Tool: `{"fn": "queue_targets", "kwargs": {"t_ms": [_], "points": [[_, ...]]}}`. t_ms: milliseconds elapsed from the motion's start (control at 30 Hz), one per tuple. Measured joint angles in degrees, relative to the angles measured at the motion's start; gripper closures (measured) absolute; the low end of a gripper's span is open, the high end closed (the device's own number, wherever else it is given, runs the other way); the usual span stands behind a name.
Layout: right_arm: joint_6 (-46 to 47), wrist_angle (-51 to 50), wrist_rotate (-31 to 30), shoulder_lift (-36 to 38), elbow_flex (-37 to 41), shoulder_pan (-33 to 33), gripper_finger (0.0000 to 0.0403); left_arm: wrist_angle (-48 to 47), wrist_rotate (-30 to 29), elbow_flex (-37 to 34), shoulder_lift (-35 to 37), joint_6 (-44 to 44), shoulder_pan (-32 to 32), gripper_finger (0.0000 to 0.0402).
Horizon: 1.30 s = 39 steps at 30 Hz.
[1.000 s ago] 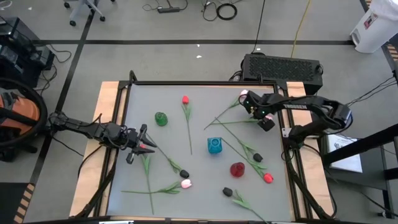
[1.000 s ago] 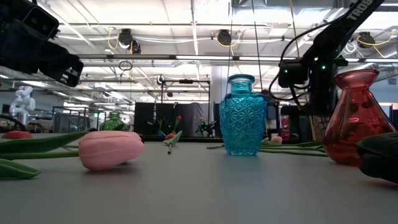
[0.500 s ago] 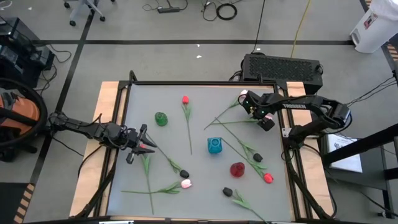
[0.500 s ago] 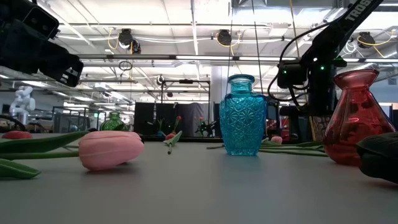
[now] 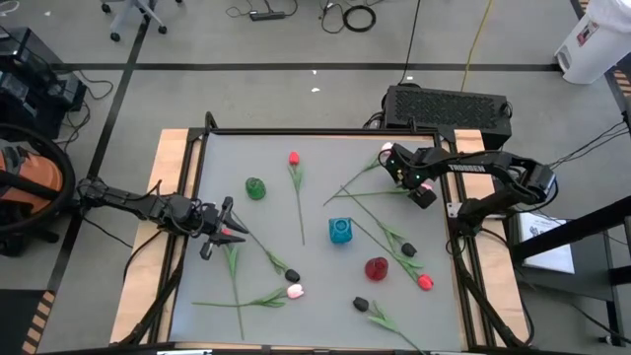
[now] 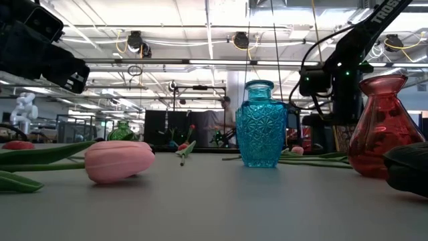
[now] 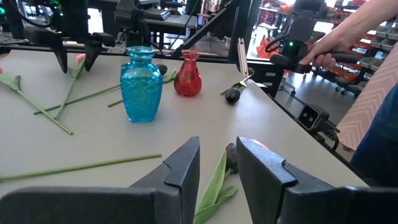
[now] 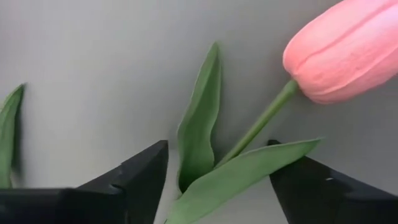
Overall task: Sort flowers into vase by color
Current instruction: Put the middle pink tulip into the red vase
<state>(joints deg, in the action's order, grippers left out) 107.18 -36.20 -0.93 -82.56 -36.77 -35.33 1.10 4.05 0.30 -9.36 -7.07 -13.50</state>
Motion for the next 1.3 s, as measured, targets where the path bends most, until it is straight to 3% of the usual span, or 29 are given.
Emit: {"fn": "queue_targets", "kwargs": {"t_ms": [833,1300], "points": [[-0.12,-1.22,1.58,-0.04,-0.02,0.09,0.0393,0.0,0.0,-0.01,0.0,0.02,-0.01,0.029],[0.12,0.35,-0.93,1.77,0.31,0.15,0.04,0.0,0.0,-0.02,0.0,0.02,-0.02,0.029]]}}
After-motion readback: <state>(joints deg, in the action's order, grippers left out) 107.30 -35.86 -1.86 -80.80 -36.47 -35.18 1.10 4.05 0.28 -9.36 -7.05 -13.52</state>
